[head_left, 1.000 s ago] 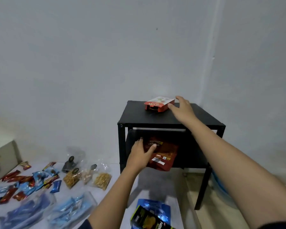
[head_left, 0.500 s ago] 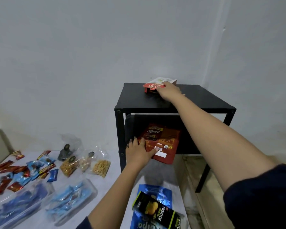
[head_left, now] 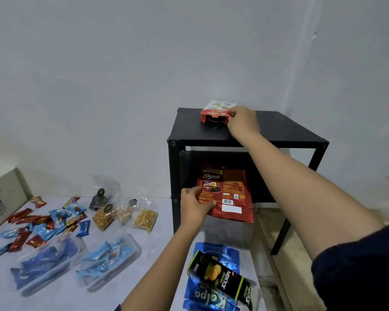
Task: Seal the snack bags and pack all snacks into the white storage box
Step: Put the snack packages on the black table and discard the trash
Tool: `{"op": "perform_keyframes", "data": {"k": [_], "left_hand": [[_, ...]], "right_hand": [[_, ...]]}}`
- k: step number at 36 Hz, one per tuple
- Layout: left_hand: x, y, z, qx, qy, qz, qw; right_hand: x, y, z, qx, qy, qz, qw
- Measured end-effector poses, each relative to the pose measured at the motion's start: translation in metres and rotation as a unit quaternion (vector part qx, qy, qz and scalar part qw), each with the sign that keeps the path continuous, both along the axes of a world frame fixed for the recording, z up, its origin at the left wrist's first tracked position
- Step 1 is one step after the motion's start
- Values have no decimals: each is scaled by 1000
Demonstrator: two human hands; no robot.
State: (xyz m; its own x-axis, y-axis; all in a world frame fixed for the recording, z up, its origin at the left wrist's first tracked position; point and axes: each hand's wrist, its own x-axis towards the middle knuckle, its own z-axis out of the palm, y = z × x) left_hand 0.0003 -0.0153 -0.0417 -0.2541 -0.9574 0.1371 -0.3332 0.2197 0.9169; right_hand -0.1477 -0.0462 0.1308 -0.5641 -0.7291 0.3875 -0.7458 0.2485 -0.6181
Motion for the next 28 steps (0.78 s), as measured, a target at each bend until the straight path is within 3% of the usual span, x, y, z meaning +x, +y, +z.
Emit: {"op": "perform_keyframes", "data": {"k": [12,21,28], "left_hand": [[12,8,-10,29,65,-29,997],[14,12,-1,77,75,-61,992],[10,13,3,72,91,-60,991]], "right_hand": [[0,16,0,-13,109,-18,994],[-31,77,-4,-87,58,20,994],[-56,112,-14,-62,9,23,998]]}}
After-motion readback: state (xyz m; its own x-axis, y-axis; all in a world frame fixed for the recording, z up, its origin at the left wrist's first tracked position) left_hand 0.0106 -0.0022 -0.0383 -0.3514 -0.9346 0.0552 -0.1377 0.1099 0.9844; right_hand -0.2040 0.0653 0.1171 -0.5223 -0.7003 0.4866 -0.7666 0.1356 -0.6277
